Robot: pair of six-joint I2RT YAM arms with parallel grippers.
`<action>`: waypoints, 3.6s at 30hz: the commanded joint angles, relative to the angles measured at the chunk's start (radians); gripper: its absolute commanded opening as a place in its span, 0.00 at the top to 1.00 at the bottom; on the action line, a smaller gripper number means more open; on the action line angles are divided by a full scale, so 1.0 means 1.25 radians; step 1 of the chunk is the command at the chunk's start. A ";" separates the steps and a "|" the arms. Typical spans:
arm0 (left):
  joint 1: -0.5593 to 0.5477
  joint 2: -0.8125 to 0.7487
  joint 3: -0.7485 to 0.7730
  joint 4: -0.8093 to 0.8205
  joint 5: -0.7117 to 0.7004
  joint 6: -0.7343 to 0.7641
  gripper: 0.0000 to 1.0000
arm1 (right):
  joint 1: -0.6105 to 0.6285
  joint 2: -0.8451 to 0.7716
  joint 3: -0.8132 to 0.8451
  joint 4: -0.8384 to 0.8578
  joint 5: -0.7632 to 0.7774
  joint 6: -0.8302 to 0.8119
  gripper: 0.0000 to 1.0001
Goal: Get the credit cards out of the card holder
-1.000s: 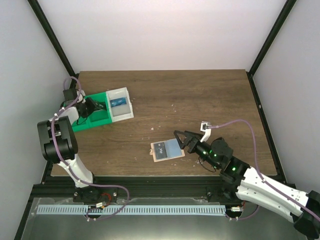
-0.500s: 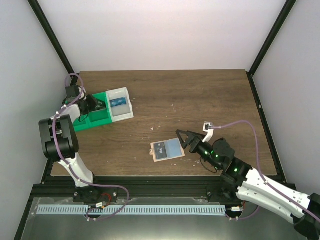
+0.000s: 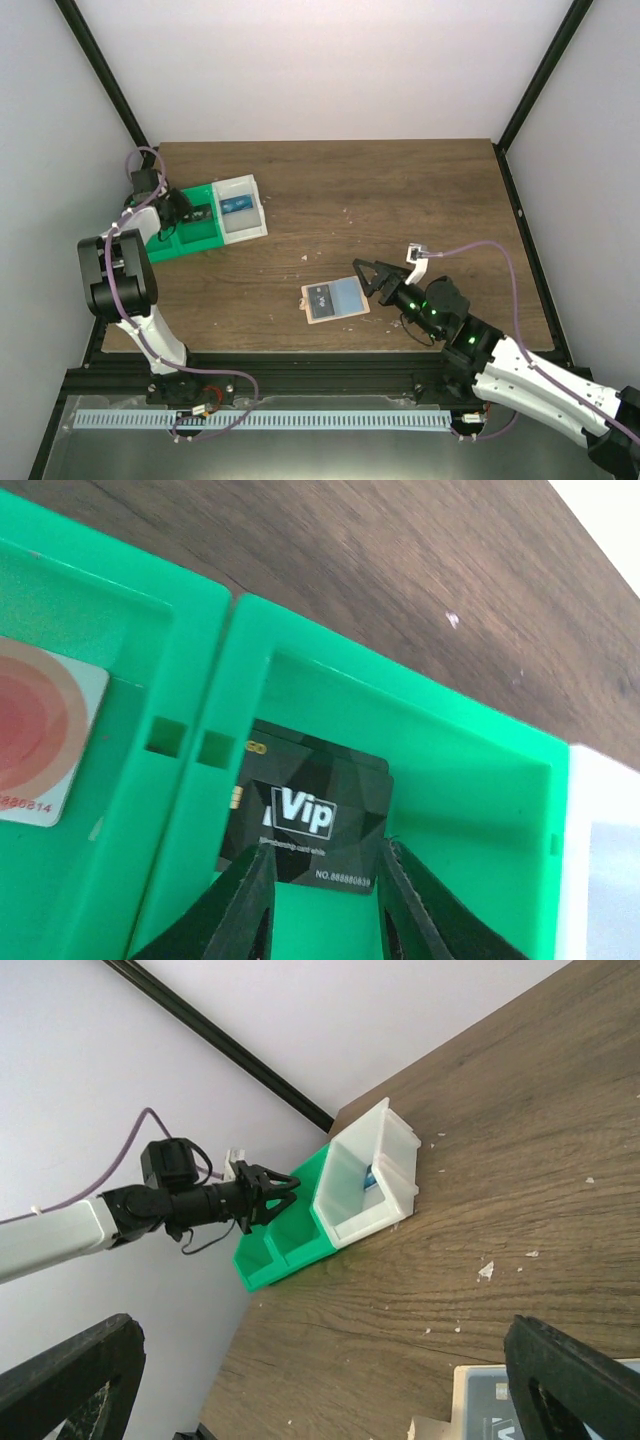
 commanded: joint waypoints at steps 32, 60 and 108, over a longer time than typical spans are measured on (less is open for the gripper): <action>-0.218 -0.412 -0.250 -0.005 0.351 -0.023 0.37 | -0.015 0.395 0.213 -0.273 0.001 -0.107 0.35; -0.564 -0.201 -0.507 0.440 0.463 -0.295 0.54 | -0.022 0.760 0.265 -0.105 -0.232 -0.072 0.76; -0.598 -0.137 -0.478 0.399 0.380 -0.261 0.58 | -0.046 0.840 0.219 0.004 -0.309 -0.074 0.95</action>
